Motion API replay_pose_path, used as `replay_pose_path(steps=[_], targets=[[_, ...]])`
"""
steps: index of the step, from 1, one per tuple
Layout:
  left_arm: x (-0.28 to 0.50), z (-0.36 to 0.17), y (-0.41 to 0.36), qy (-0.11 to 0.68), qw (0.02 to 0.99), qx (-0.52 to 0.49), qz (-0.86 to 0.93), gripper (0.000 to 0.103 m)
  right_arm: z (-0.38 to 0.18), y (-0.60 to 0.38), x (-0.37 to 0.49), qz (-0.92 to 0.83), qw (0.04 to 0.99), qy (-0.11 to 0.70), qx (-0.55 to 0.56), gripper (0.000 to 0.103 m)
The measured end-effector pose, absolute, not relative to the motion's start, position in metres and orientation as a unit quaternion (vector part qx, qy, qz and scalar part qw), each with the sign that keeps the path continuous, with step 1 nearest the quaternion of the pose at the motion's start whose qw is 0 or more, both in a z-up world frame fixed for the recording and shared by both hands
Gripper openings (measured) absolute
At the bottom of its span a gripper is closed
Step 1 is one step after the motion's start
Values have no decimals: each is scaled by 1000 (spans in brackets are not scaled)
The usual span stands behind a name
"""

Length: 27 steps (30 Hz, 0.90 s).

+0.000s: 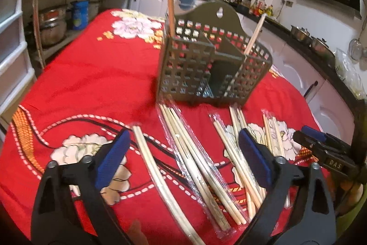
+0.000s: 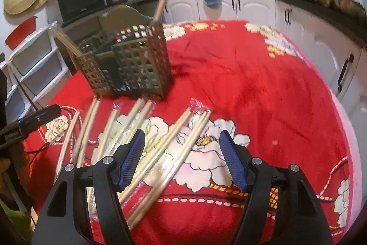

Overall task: Organize utensils
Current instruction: 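Move both tools back down to the chopstick packs beside the caddy, then grasp a chopstick with the left tool while the right tool grasps another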

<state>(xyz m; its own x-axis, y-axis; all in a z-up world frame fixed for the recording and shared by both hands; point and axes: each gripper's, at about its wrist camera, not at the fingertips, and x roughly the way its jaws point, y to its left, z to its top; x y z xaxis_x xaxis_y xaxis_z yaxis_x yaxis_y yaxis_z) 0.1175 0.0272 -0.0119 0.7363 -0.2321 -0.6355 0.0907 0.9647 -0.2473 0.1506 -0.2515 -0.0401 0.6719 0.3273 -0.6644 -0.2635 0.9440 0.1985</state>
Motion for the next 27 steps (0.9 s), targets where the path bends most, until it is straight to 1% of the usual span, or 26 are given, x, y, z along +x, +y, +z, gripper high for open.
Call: replay_pose_path(steps=[1, 2, 4, 5, 6, 7, 17, 20, 22, 25, 27], targets=[[119, -15, 26, 359, 923, -102, -91, 74, -42, -252, 152, 162, 912, 375, 46, 65], [121, -17, 26, 364, 921, -103, -95, 71, -43, -252, 153, 163, 910, 378, 49, 65], [126, -21, 24, 374, 916, -104, -102, 60, -46, -251, 155, 165, 909, 381, 49, 65], [129, -23, 24, 381, 913, -102, -103, 58, -47, -251, 156, 166, 908, 382, 48, 65], [132, -25, 23, 386, 911, -100, -105, 51, -48, -250, 157, 167, 907, 383, 48, 65], [136, -26, 21, 391, 909, -98, -105, 48, -49, -249, 158, 168, 906, 385, 49, 65], [171, -33, 28, 425, 893, -114, -90, 33, -60, -247, 177, 169, 891, 417, 59, 65], [179, -35, 34, 431, 891, -119, -76, 32, -64, -248, 184, 168, 886, 427, 64, 62], [184, -36, 37, 432, 891, -125, -67, 27, -66, -249, 188, 167, 884, 431, 67, 61], [191, -36, 42, 433, 891, -127, -55, 26, -67, -249, 192, 166, 883, 435, 68, 59], [195, -36, 44, 434, 890, -126, -50, 23, -68, -249, 195, 165, 882, 437, 67, 59]])
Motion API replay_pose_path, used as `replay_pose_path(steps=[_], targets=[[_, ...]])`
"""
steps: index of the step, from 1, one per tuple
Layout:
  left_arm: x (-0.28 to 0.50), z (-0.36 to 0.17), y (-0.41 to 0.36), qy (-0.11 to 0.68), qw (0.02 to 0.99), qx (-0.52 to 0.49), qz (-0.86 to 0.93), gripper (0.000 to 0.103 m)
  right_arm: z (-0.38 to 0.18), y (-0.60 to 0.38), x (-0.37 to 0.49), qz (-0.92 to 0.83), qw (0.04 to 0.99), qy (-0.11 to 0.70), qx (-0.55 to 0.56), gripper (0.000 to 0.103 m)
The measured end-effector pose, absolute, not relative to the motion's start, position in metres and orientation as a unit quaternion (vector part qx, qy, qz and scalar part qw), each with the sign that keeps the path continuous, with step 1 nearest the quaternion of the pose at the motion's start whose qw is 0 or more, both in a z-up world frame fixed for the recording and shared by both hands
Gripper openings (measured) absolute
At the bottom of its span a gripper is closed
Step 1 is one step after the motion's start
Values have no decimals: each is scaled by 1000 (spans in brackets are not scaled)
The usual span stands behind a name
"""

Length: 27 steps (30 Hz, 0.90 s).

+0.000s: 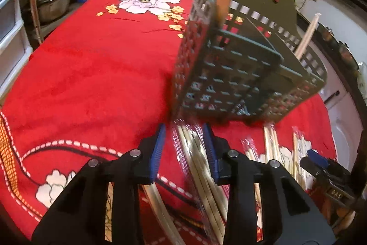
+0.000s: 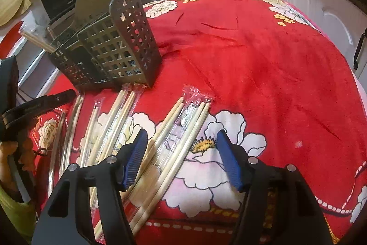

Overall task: Organize utensils
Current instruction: 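Grasp a chopstick with the left tool while the right tool grasps another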

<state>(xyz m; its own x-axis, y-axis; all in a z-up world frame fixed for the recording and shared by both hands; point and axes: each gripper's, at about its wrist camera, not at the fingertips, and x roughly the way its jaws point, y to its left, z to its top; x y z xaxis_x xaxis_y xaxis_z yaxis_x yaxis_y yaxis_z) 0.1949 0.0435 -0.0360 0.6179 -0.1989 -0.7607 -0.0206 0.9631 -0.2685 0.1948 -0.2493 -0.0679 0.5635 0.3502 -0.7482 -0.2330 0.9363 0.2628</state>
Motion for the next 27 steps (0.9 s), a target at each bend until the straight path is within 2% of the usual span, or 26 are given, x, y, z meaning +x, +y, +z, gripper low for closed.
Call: replay_pose_path(steps=[4, 6, 11, 14, 16, 19, 27], targets=[[201, -37, 44, 438, 889, -124, -49, 21, -70, -251, 202, 163, 880, 441, 68, 56], [204, -38, 42, 439, 889, -120, -50, 16, -70, -251, 205, 161, 879, 443, 68, 53], [208, -41, 39, 442, 888, -117, -52, 13, -71, -253, 215, 158, 878, 446, 71, 48], [209, -41, 43, 440, 888, -126, -50, 8, -72, -255, 221, 153, 878, 447, 74, 40], [208, -41, 45, 440, 887, -129, -51, 6, -72, -254, 225, 147, 880, 447, 69, 27], [208, -40, 44, 438, 889, -125, -50, 5, -73, -254, 227, 145, 883, 443, 59, 17], [195, -24, 51, 415, 897, -137, -62, 2, -63, -264, 218, 166, 887, 422, 94, 7]])
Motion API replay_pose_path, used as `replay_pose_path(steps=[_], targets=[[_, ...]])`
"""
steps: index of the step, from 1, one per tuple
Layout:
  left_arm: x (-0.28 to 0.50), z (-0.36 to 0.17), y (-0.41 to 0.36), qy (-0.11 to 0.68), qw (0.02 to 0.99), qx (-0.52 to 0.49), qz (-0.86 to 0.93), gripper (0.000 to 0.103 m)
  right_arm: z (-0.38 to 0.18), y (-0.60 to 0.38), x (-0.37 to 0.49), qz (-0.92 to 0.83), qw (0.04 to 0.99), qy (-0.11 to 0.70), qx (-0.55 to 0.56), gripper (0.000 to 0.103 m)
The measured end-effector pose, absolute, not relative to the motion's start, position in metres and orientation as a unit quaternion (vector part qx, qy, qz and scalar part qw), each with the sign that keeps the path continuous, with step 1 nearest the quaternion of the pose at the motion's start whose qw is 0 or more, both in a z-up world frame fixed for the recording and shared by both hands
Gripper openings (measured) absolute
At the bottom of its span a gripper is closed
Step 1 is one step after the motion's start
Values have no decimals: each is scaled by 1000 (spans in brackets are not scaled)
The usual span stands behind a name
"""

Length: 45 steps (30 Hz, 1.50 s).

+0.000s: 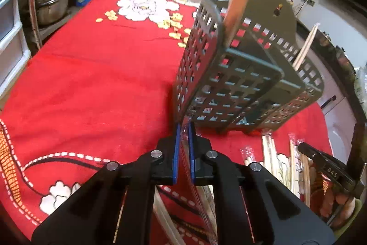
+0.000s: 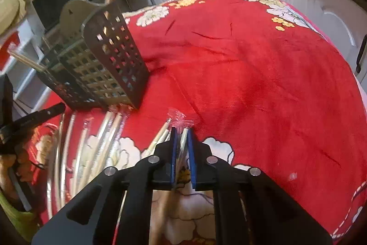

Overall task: Organize utensils
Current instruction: 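Grasp a chopstick with the left tool while the right tool grasps another, then lift the chopsticks with both tools and carry them over the caddy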

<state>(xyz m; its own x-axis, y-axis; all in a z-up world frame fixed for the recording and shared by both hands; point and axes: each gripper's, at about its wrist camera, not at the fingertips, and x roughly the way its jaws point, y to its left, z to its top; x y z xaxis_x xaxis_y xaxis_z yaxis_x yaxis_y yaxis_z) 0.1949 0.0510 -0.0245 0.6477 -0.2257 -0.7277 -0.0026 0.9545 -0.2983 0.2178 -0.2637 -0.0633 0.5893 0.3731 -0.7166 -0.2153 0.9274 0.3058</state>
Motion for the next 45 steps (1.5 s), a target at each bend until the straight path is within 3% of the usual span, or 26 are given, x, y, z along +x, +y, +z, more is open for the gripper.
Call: replay_pose_path(steps=[21, 45], targets=[[123, 64, 90, 295, 943, -149, -40, 1, 30, -234, 153, 250, 917, 304, 73, 5], [111, 167, 82, 177, 969, -145, -91, 0, 137, -201, 163, 270, 944, 178, 63, 5]])
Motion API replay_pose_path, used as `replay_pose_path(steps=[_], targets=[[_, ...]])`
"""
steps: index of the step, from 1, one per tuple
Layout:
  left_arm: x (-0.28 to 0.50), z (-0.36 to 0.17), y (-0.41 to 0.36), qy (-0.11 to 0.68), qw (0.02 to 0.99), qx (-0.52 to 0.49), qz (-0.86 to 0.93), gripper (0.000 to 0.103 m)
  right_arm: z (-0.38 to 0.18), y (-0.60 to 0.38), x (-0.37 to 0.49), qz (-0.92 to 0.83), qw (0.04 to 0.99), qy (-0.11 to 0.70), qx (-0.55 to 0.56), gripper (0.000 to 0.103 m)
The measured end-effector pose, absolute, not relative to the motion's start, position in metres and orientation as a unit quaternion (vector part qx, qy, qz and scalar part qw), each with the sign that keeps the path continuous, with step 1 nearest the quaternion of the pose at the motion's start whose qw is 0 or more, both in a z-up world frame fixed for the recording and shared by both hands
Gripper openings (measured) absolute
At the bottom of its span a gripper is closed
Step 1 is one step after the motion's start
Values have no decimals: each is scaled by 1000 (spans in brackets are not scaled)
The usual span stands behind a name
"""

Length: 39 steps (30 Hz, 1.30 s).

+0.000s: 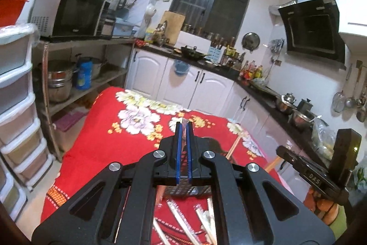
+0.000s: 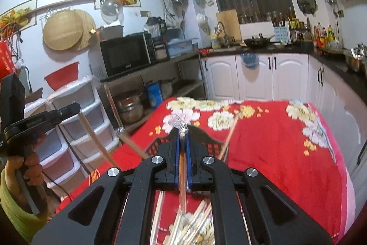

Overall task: Organize utensils
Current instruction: 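Lift the chopsticks with both tools and carry them over the caddy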

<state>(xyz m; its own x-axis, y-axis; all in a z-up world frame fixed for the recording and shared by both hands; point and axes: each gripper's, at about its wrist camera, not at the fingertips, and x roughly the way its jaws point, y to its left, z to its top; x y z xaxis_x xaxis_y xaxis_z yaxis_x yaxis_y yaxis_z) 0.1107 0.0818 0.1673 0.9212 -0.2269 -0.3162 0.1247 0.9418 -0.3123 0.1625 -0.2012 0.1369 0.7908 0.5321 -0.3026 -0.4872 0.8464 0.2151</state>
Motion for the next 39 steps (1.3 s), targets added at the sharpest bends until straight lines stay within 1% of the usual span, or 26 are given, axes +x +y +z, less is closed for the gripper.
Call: replay_pose_path(steps=[10, 18, 24, 32, 39], targets=[[113, 204, 61, 137, 974, -133, -122, 0, 172, -197, 172, 260, 955, 129, 59, 5], [128, 215, 46, 121, 977, -121, -124, 0, 184, -201, 185, 238, 965, 100, 53, 5], [147, 209, 31, 123, 978, -112, -125, 0, 182, -205, 201, 221, 968, 99, 62, 5], [173, 189, 9, 143, 975, -101, -137, 0, 163, -209, 219, 204, 971, 103, 71, 5], [178, 184, -11, 126, 978, -81, -147, 0, 141, -212, 231, 188, 973, 114, 65, 5]])
